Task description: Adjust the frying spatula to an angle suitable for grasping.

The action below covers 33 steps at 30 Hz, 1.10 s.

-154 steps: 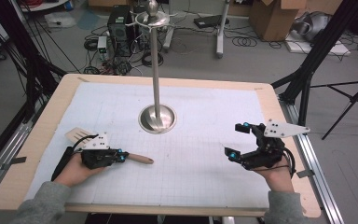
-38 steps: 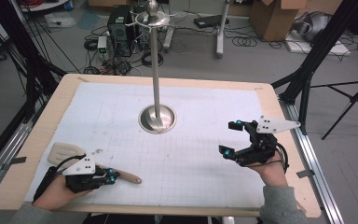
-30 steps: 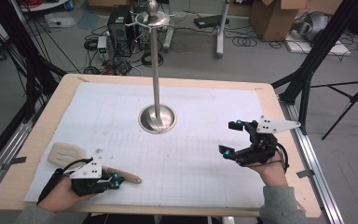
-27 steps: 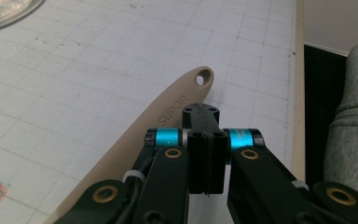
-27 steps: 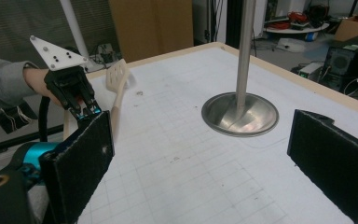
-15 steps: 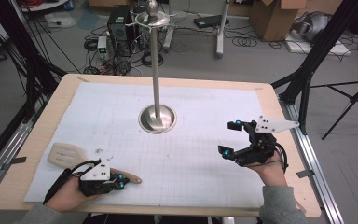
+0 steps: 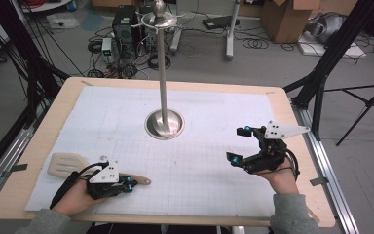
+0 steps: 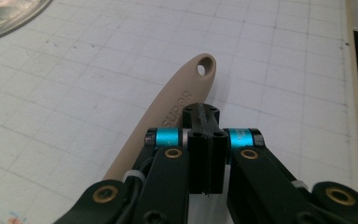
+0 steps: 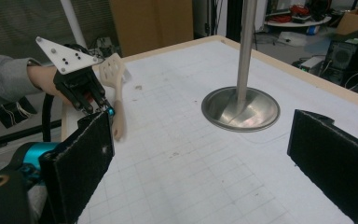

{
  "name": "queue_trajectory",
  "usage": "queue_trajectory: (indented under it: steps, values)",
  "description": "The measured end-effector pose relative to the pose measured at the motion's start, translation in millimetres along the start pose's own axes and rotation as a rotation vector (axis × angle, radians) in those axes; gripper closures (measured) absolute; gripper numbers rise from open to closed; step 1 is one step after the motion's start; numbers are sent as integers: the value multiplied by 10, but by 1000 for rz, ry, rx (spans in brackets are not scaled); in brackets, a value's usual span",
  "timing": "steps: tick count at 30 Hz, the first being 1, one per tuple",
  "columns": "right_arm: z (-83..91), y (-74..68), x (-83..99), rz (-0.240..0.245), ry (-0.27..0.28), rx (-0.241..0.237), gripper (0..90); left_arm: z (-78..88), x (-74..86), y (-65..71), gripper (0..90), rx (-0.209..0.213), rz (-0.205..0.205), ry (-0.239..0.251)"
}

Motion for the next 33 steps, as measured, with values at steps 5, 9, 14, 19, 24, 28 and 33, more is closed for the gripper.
queue_trajectory:
  steps: [5, 9, 14, 19, 24, 28, 33]
  values:
    - [-13, -1, 7, 1, -9, -1, 61, -14, -7, -78, 900, -37, 1, -9]
    - [-17, 3, 13, 0, -11, -2, 62, -27, -12, -121, 900, -51, -10, -9]
    - [-23, 6, 22, -2, -14, -3, 61, -48, -30, -182, 900, -78, -21, -22]
    - [-23, 4, 25, -5, -18, -2, 61, -92, -42, -283, 900, -116, 13, -16]
    - [-17, 9, 26, -9, -15, -1, 62, -109, -45, -346, 900, -125, 46, -8]
    - [-20, 4, 31, -13, -19, -5, 61, -123, -49, -390, 900, -140, 72, -2]
    - [-20, 3, 31, -13, -18, -4, 61, -147, -64, -446, 900, -160, 102, -5]
Point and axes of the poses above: each handheld gripper's, and its own axes: z roughly backward along the jaws, x roughly out of its underside, y roughly to its right, the point moved 2 cm from there along -z, roughly forward along the jaws, and after that the axes turned 7 degrees about y, right-handed, at the moved point
